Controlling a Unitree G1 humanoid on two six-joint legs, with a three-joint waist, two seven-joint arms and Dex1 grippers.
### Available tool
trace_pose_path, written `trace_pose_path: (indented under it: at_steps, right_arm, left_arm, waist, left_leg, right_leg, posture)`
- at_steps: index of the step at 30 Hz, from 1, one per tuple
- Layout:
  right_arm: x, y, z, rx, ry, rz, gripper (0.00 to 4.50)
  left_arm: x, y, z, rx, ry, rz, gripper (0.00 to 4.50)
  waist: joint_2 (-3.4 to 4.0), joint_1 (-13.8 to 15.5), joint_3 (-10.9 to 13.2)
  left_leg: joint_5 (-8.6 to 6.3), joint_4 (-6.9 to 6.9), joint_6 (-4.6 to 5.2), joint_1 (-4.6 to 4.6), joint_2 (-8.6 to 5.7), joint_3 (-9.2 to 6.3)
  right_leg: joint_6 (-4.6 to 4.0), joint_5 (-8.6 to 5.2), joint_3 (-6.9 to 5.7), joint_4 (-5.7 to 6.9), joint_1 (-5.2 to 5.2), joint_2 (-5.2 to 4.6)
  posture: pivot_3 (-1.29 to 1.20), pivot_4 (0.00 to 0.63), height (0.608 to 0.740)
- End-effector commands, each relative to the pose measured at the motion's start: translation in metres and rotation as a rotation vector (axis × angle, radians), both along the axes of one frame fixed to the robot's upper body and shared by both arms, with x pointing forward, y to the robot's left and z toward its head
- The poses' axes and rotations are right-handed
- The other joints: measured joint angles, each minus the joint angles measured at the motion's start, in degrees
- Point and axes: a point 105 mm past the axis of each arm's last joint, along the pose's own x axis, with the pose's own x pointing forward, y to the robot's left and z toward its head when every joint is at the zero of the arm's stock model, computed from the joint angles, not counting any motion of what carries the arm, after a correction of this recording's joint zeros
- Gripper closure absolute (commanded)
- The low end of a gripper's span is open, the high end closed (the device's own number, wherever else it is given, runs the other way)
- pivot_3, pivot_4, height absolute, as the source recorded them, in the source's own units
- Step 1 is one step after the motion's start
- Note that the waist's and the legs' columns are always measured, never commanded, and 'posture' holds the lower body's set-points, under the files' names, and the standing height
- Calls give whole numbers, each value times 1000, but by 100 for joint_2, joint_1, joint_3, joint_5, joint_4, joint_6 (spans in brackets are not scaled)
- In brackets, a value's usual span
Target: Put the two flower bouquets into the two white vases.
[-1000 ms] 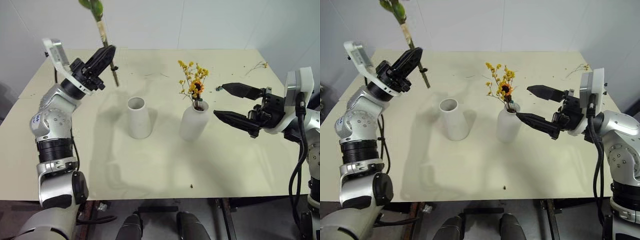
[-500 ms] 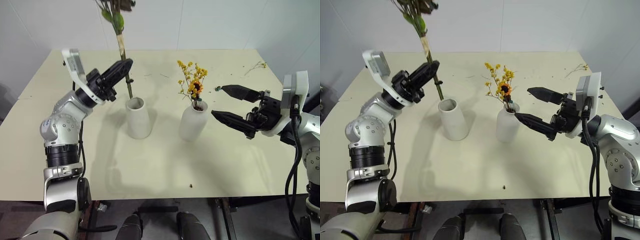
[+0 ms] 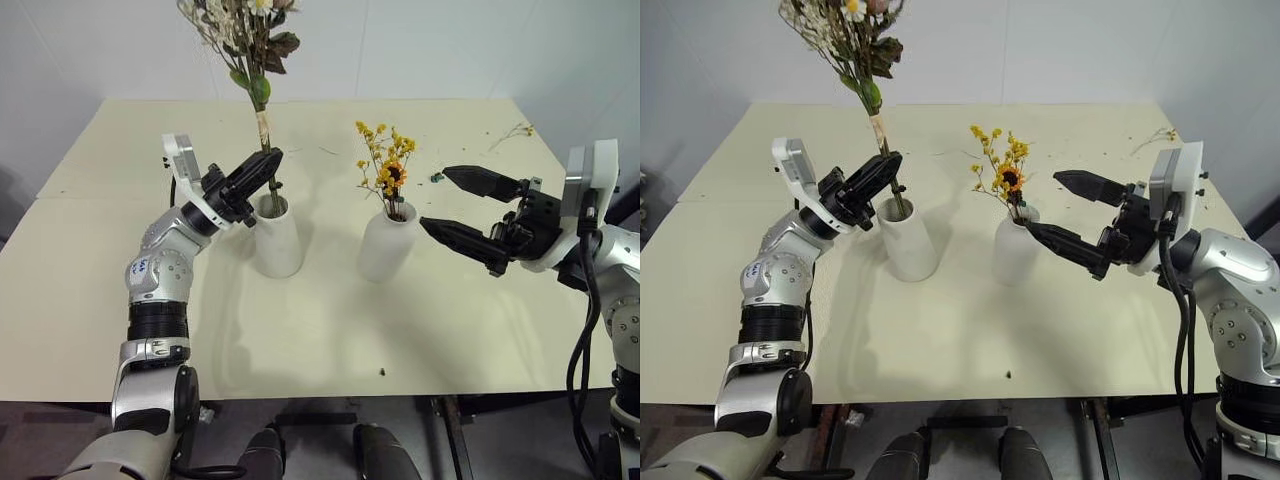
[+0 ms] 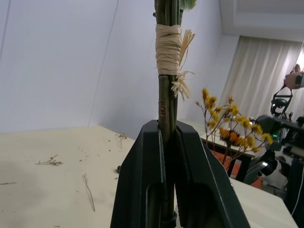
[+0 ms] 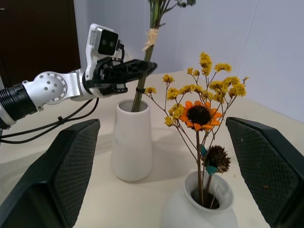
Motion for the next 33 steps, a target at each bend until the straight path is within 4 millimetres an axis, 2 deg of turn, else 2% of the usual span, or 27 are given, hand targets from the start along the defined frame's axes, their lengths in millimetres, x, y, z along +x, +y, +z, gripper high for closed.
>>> trace_pose_path:
  at_steps: [1, 4, 9, 15, 18, 22, 26, 28, 31, 33]
  right_arm:
    - [-9, 0, 11, 26, -57, 7, 0]
    - [-9, 1, 11, 28, -57, 7, 0]
    - [-7, -1, 12, 32, -62, 2, 0]
    - [-4, 2, 12, 40, -65, 14, 0]
    - [-4, 2, 12, 41, -68, 19, 0]
    - [-5, -2, 10, 41, -65, 11, 0]
    - [-4, -11, 11, 6, -67, -9, 0]
    - [-4, -22, 12, -14, -63, -22, 0]
    - [-3, -35, 20, -34, -71, -47, 0]
    - [-2, -43, 17, -91, -73, -65, 0]
  left_arm:
    - [-4, 3, 2, 1, -44, 11, 4495]
    - [-6, 5, 0, 12, -43, 10, 4495]
    - [-8, 21, -6, 80, -57, 69, 2888]
    - [-15, 26, 0, 136, -96, 75, 1018]
    - [-19, 35, -5, 255, -78, 91, 116]
    - [-26, 62, -21, 496, -52, 130, 116]
    - [-36, 87, -2, 590, -118, 174, 116]
    - [-41, 88, 4, 609, -141, 175, 116]
    - [-62, 102, 13, 626, -142, 144, 49]
    - [-73, 100, 11, 655, -142, 102, 49]
  waist:
    - [0, 5, 0]
    - [0, 12, 0]
    - [0, 3, 0]
    - [0, 18, 0]
    - [0, 15, 0]
    - [1, -48, 0]
    - [0, -5, 0]
    - [1, 11, 0]
    - [0, 8, 0]
    - [1, 6, 0]
  left_leg:
    - [0, 0, 0, 0, 1, 0]
    - [0, 0, 0, 0, 0, 0]
    - [0, -1, 0, 1, 1, 0]
    - [0, -1, 0, -1, 1, 0]
    - [0, -2, 0, -1, 1, -1]
    - [-1, -16, 1, 10, 2, 5]
    - [-1, -23, 1, 9, 7, 4]
    - [-1, -23, 1, 8, 6, 5]
    - [-2, -26, 3, 4, 5, 5]
    - [-6, -33, 6, 6, 7, 6]
  right_leg:
    - [0, 0, 0, 1, 0, 1]
    - [0, 0, 0, 0, 1, 0]
    - [0, 0, 0, 0, -1, 1]
    - [-1, 0, 0, -1, 1, 0]
    - [-1, 0, -1, -1, 0, 1]
    - [-5, -3, 6, 0, -1, 1]
    - [-12, -6, 3, -1, -4, 5]
    - [-12, -6, 3, -6, -3, 2]
    - [-12, -7, 2, -12, -3, -1]
    - [-16, -9, 2, -15, -4, -2]
  posture:
    - [0, 150, 740]
    - [0, 150, 740]
    - [0, 150, 740]
    - [0, 150, 740]
    - [0, 150, 740]
    - [0, 150, 740]
    - [0, 150, 740]
    - [0, 150, 740]
    - [0, 150, 740]
    - [0, 150, 740]
